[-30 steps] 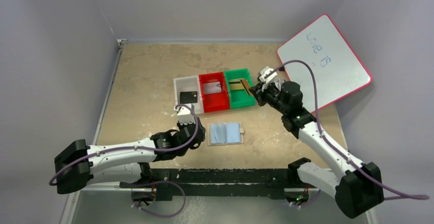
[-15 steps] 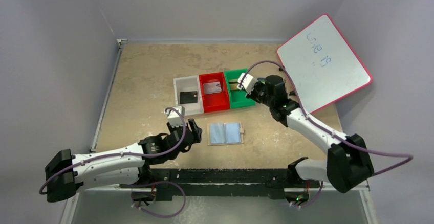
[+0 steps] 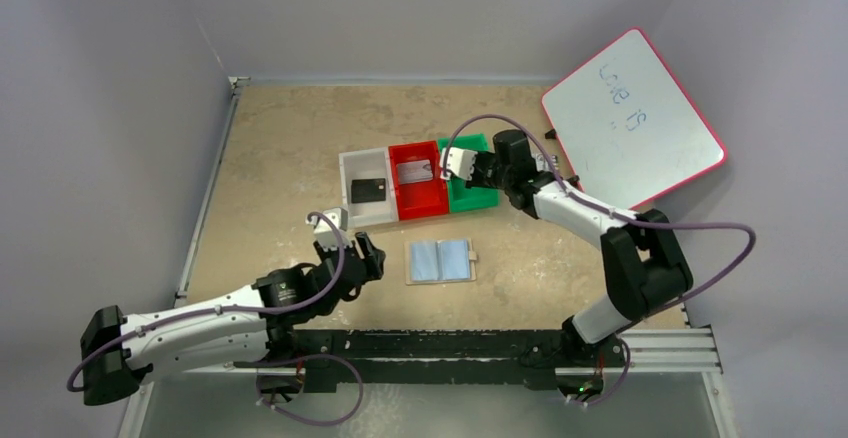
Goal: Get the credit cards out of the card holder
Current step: Place the credit card in the storage box.
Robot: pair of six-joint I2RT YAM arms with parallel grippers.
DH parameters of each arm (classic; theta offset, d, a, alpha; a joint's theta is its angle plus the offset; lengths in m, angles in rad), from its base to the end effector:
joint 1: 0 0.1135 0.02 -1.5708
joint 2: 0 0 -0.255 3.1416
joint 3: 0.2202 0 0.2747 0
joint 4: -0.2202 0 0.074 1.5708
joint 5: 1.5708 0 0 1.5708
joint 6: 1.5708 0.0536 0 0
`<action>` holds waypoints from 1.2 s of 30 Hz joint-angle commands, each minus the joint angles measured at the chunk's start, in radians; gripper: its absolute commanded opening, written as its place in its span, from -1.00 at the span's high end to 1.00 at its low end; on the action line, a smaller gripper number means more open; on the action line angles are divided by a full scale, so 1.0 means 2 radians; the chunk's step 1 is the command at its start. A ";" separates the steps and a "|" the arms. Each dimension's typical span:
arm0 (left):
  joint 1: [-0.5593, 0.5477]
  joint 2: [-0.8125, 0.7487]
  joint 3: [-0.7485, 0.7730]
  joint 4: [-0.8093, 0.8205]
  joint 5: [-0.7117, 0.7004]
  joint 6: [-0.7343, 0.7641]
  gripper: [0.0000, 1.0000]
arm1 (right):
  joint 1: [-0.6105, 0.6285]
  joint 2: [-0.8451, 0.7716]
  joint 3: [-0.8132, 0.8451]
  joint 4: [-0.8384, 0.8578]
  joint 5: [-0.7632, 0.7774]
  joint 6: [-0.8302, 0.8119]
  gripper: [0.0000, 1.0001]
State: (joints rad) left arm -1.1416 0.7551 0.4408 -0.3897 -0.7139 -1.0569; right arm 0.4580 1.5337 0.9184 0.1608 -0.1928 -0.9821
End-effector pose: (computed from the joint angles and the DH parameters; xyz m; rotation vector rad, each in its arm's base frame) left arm 0.1131 -0.1628 0.1883 -0.2721 2.1053 -0.5080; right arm 0.3344 0.1763 0.2070 -1.4204 1.4348 -0.1378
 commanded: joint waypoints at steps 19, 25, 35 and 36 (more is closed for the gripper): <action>-0.001 -0.052 0.026 -0.081 -0.037 -0.014 -0.20 | -0.005 0.135 0.129 -0.033 0.027 -0.094 1.00; -0.001 -0.052 0.028 -0.087 -0.039 -0.021 -0.19 | -0.005 0.139 0.120 -0.006 0.035 -0.110 0.93; -0.001 -0.041 0.033 -0.084 -0.038 -0.022 -0.18 | -0.005 0.160 0.127 0.005 0.029 -0.107 0.87; 0.000 -0.040 0.031 -0.083 -0.038 -0.022 -0.18 | -0.005 0.163 0.131 0.002 0.033 -0.109 0.87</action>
State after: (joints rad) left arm -1.1416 0.6701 0.4641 -0.5659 -0.7647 -1.0897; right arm 0.4515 1.8400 1.1351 0.1368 -0.1253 -1.1728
